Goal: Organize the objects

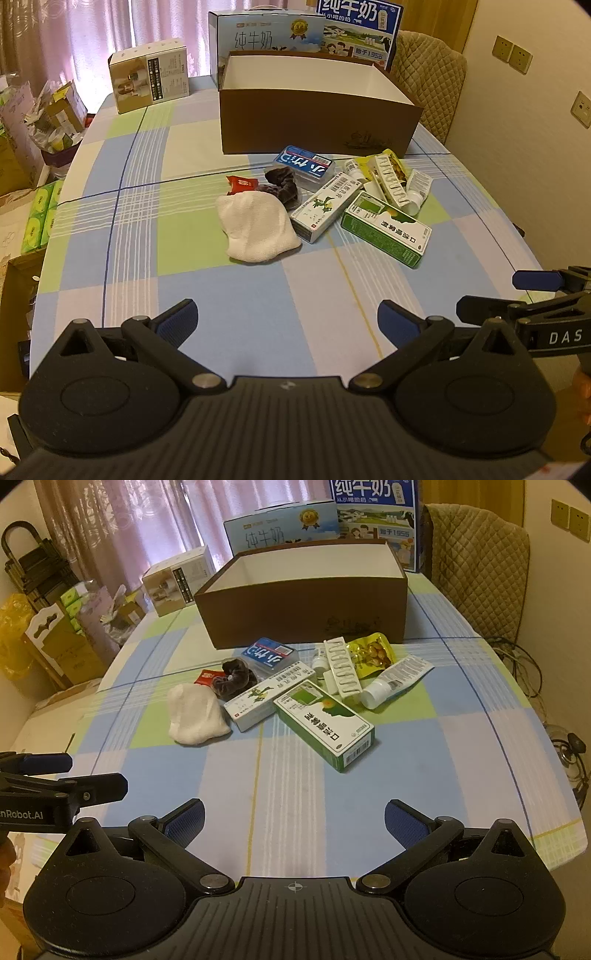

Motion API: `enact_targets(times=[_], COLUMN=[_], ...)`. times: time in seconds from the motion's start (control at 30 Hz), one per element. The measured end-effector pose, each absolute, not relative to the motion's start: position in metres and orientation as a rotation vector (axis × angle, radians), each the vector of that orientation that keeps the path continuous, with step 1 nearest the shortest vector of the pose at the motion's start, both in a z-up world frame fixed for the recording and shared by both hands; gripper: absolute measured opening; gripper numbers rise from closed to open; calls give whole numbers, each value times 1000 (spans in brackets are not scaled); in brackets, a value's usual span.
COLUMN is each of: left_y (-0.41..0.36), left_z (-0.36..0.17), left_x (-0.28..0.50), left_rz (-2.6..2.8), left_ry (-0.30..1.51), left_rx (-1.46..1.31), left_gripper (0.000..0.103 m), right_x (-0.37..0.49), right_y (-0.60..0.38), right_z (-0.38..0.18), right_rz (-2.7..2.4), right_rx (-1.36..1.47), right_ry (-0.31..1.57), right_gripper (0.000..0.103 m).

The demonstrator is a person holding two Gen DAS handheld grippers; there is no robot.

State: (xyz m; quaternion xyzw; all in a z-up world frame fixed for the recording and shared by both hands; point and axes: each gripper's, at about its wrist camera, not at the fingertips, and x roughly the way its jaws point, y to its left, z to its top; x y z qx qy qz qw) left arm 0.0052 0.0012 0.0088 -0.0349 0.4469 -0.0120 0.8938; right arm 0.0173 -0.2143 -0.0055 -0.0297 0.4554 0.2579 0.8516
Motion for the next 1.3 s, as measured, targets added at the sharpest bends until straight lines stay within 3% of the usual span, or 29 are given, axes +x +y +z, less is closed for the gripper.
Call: enact_targets(times=[1.3], left_y=[0], left_z=[1], left_x=[31], left_rz=[1], left_ry=[945], left_rx=[-63], left_gripper=[102], right_x=[59], right_y=[-228], right_z=[-15], right_rz=[548], right_rx=[-21], right_ry=[984], right_gripper=[101])
